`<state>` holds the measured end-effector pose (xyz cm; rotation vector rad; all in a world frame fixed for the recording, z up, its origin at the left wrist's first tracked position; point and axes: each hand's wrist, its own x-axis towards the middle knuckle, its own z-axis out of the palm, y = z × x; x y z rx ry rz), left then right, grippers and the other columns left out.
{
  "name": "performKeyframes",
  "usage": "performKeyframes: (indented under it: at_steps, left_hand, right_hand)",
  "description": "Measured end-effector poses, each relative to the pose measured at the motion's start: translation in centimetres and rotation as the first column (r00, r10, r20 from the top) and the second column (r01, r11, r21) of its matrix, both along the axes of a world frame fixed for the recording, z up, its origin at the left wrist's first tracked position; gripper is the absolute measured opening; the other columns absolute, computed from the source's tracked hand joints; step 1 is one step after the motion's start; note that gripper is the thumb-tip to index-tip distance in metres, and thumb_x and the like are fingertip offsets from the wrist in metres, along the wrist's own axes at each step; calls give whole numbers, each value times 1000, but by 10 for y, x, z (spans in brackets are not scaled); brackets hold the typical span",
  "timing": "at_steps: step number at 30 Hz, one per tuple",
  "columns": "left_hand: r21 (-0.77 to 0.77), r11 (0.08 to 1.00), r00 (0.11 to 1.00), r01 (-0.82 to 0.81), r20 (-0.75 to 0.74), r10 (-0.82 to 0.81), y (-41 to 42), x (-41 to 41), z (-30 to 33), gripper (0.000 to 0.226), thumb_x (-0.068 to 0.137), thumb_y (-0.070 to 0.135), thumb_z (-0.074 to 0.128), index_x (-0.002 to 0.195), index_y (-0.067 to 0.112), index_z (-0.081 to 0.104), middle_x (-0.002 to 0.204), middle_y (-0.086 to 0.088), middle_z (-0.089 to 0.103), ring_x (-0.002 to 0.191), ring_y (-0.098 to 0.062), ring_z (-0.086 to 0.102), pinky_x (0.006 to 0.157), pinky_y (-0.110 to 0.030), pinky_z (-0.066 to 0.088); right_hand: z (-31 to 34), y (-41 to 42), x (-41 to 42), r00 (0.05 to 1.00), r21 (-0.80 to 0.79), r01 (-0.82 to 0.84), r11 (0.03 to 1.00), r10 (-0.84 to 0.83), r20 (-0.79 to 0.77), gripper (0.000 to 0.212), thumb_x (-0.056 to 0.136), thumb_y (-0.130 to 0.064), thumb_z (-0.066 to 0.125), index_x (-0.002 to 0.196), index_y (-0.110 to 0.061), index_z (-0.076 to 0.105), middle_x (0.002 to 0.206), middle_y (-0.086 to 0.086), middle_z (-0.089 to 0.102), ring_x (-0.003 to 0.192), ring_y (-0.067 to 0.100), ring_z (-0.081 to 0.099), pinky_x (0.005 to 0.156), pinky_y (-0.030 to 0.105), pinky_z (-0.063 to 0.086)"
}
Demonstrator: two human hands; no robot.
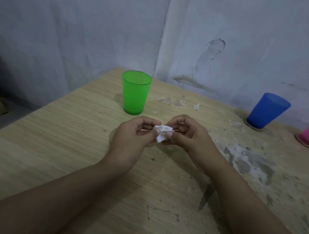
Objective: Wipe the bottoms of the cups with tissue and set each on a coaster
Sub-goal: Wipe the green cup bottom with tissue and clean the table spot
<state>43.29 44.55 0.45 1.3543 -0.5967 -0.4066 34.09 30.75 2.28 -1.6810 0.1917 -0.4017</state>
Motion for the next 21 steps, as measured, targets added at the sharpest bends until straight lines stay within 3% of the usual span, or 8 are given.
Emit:
performKeyframes:
  at_steps: [5, 8, 11, 13, 14, 16, 19, 21]
  left_hand:
    - [-37, 996, 994, -76, 75, 79, 2, -4, 0, 20, 77, 5, 73, 93, 17, 71, 81, 4, 75, 77, -7, 71, 66, -13, 52]
    - [-14, 1000, 988, -3, 157, 5, 3, -11, 0, 46, 77, 5, 74, 120, 17, 62, 91, 9, 74, 88, -2, 69, 74, -12, 51]
    - [152, 988, 869, -31, 492, -48, 4, -15, -5, 56, 83, 16, 70, 134, 28, 49, 110, 10, 70, 101, 1, 64, 86, -17, 50]
    - [271, 955, 742, -119, 664, -96, 5, -14, -7, 57, 86, 26, 65, 138, 34, 43, 101, 5, 72, 91, -6, 65, 76, -20, 47]
    - [311, 941, 713, -132, 689, -128, 5, -13, -9, 60, 87, 28, 63, 141, 35, 38, 98, 1, 70, 87, -9, 63, 71, -20, 44]
    - [389, 917, 703, -92, 678, -217, 5, -13, -12, 72, 88, 31, 59, 147, 35, 17, 119, 0, 65, 96, -8, 59, 75, -20, 43]
    - [475, 878, 704, 61, 603, -375, 3, -15, -16, 88, 90, 33, 54, 145, 41, -14, 145, 10, 43, 87, 5, 57, 66, -5, 39]
    - [521, 847, 691, 109, 573, -441, 2, -14, -19, 92, 91, 36, 52, 141, 43, -25, 154, 14, 26, 102, 10, 52, 72, -4, 37]
  right_hand:
    - [-2, 5, 5, 989, 0, 136, 991, -136, 61, 21, 74, 8, 68, 89, -6, 69, 77, 5, 74, 73, 19, 70, 67, 27, 58]
    - [-8, 12, 8, 958, 52, 277, 959, -280, 61, 21, 73, 10, 67, 84, -8, 70, 68, 2, 73, 64, 14, 69, 60, 22, 56]
    - [-8, 12, 7, 940, 193, 336, 922, -342, -4, 17, 75, 9, 65, 86, -4, 67, 64, 5, 72, 60, 15, 69, 57, 22, 56]
    - [-7, 9, 8, 950, 329, 308, 893, -309, -50, 12, 81, 7, 60, 87, 1, 67, 67, 9, 72, 64, 18, 70, 65, 26, 59]
    - [-9, 8, 8, 959, 403, 279, 872, -277, -63, 14, 83, 7, 55, 88, 3, 67, 69, 11, 72, 67, 20, 70, 69, 27, 60]
    - [-11, 7, 8, 972, 477, 228, 849, -225, -63, 15, 82, 7, 55, 90, 4, 68, 74, 14, 72, 72, 22, 70, 74, 28, 59]
    - [-11, 2, 7, 970, 473, 226, 852, -242, -28, 19, 70, 1, 67, 89, 1, 69, 76, 11, 74, 72, 20, 71, 73, 27, 59]
    - [-9, -4, 6, 956, 427, 276, 861, -294, -26, 16, 70, 0, 69, 85, -4, 72, 78, 10, 75, 75, 20, 71, 74, 26, 59]
